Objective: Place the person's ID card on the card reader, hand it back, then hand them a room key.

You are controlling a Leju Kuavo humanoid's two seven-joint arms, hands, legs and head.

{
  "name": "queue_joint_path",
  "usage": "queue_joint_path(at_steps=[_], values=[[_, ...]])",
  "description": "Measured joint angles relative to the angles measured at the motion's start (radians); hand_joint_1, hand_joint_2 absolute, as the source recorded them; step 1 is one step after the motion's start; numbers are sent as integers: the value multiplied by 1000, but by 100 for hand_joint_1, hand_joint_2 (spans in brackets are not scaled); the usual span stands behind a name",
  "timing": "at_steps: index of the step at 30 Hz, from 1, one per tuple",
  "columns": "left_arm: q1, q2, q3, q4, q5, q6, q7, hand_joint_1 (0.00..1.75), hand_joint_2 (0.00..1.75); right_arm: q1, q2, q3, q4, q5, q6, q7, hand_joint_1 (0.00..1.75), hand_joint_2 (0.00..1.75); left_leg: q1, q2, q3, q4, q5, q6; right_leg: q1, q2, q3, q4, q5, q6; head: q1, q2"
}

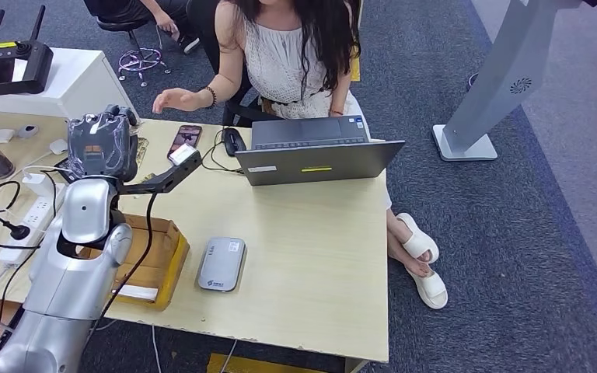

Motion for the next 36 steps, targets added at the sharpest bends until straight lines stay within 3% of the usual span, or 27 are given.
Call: queue_joint_path(at_steps=[18,22,29,36], values=[[0,6,2,35,0,10,8,175,175,0,0,0,3,6,1,-3,0,175,0,0,0,0,0,0,0,0,0,0,0,0,0,0],[0,6,13,36,0,18,-6,0,175,0,0,0,3,14,1,-3,0,175,0,0,0,0,0,0,0,0,0,0,0,0,0,0],[10,1,37,35,0,38,-3,0,175,0,0,0,3,18,-2,-4,0,175,0,0,0,0,0,0,0,0,0,0,0,0,0,0],[88,-23,40,-20,0,77,-30,0,175,2,0,-3,4,16,-17,-4,0,175,0,0,-1,0,0,0,0,0,-1,0,0,0,0,0]])
